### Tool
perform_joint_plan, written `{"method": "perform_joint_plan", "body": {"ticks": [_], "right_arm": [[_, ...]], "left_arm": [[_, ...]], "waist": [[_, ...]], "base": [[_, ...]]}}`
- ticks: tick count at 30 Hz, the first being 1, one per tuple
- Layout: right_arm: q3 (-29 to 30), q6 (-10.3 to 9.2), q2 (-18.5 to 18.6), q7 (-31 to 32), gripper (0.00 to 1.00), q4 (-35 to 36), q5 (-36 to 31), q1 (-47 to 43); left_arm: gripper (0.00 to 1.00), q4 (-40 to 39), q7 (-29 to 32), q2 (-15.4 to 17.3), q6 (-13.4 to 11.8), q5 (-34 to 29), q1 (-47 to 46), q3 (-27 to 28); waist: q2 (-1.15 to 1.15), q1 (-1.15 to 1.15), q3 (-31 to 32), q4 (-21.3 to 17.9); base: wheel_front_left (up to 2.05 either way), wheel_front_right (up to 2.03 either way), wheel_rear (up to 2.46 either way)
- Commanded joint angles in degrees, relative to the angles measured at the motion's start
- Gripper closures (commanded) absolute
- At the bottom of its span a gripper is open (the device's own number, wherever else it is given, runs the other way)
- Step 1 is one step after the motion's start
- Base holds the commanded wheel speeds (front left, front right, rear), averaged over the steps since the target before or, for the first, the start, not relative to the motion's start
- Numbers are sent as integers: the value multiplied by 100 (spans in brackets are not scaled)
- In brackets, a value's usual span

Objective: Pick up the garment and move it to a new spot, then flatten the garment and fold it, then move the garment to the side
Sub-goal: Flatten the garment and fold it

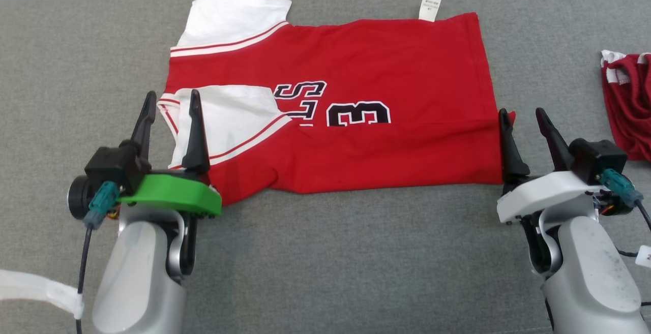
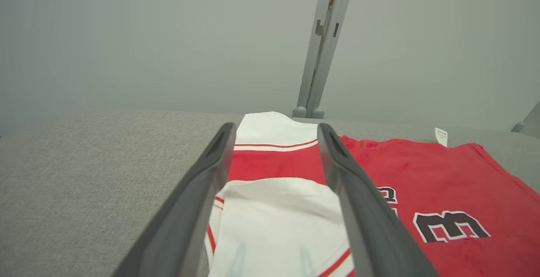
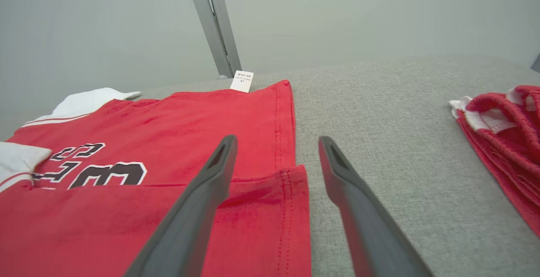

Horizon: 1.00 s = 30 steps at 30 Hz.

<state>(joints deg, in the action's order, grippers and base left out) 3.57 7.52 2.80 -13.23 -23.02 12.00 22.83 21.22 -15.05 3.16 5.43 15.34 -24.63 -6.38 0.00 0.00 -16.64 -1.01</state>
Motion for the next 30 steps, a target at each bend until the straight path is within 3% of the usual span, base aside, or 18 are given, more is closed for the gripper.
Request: {"method": "perform_joint_plan", "body": {"ticks": [1, 8, 15, 21, 27, 28, 29, 30], "right_arm": [[26, -7, 19, -47, 0, 102, -65, -166], [8, -7, 20, 127, 0, 622, -269, -787], [-81, -7, 20, 411, 0, 894, -176, -1307], [-173, -7, 19, 595, 0, 1057, -192, -1392], [-243, -7, 19, 725, 0, 1166, -224, -1301], [-244, -7, 20, 750, 0, 1173, -223, -1287], [-232, -7, 20, 763, 0, 1171, -215, -1284], [-227, -7, 19, 783, 0, 1151, -199, -1281]], "left_arm": [[0, -54, -15, 5, 25, 57, 228, 52], [0, -97, 28, -5, 53, 282, 1143, 184], [0, 38, 978, -11, 66, 915, 1732, 208], [0, 135, 1516, -16, -10, 1506, 1741, 275], [0, 349, 1608, -18, -50, 1946, 1427, 309], [1, 381, 1585, -17, -31, 1999, 1367, 304], [11, 412, 1561, -17, -21, 2104, 1316, 323], [15, 439, 1523, -15, -14, 2190, 1261, 345]], "waist": [[0, 0, 156, 20], [0, 0, 564, 101], [0, 0, 757, 122], [0, 0, 666, -10], [0, 0, 460, -205], [0, 0, 425, -237], [0, 0, 401, -257], [0, 0, 375, -279]], "base": [[0, 0, 0], [0, 0, 0], [0, 0, 0], [0, 0, 0], [0, 0, 0], [0, 0, 0], [0, 0, 0], [0, 0, 0]]}}
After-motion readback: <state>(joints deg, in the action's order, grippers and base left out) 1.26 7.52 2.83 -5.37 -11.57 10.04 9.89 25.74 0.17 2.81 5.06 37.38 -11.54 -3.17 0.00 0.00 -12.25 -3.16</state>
